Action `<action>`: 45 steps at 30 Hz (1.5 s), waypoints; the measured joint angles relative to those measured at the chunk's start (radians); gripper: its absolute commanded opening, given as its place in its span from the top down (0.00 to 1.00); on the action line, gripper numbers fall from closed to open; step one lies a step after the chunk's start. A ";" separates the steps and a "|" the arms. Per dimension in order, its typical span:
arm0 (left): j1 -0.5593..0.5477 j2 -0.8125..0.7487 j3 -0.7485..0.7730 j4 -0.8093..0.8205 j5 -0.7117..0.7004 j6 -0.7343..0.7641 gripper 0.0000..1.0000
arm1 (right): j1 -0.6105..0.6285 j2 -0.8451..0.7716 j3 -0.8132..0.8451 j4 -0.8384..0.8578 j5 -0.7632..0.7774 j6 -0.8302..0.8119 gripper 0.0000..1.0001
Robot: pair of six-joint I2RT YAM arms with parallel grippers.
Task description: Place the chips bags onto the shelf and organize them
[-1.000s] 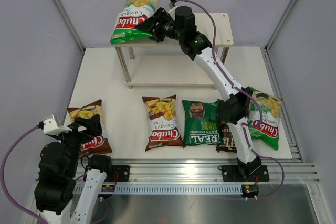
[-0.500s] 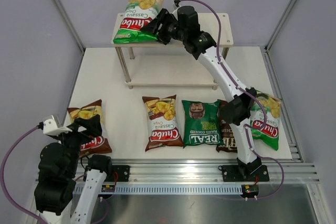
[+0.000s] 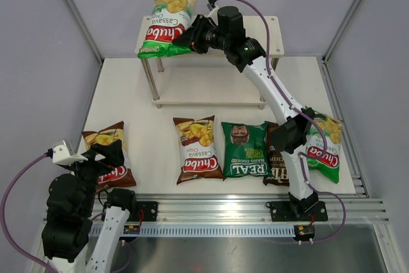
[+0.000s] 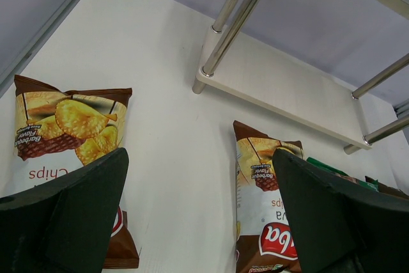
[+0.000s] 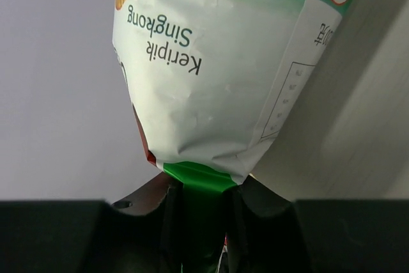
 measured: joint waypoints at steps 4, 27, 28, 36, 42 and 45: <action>0.000 0.000 0.000 0.000 0.000 0.000 0.01 | 0.000 0.007 0.001 0.021 -0.053 0.023 0.70; 0.000 0.000 0.000 -0.002 0.000 0.000 0.01 | 0.023 0.029 -0.051 0.113 -0.022 0.140 0.33; 0.000 0.000 0.000 -0.002 0.000 0.000 0.01 | 0.027 0.024 -0.054 0.111 -0.010 0.134 0.32; 0.000 0.000 0.000 -0.005 0.000 0.000 0.01 | 0.031 -0.058 -0.105 0.051 0.070 0.065 0.07; 0.000 0.000 0.000 -0.007 0.001 0.000 0.01 | 0.031 -0.144 -0.167 -0.018 0.123 0.011 0.01; 0.000 0.001 0.000 -0.008 0.009 0.001 0.01 | 0.031 -0.197 -0.220 -0.038 0.144 -0.020 0.00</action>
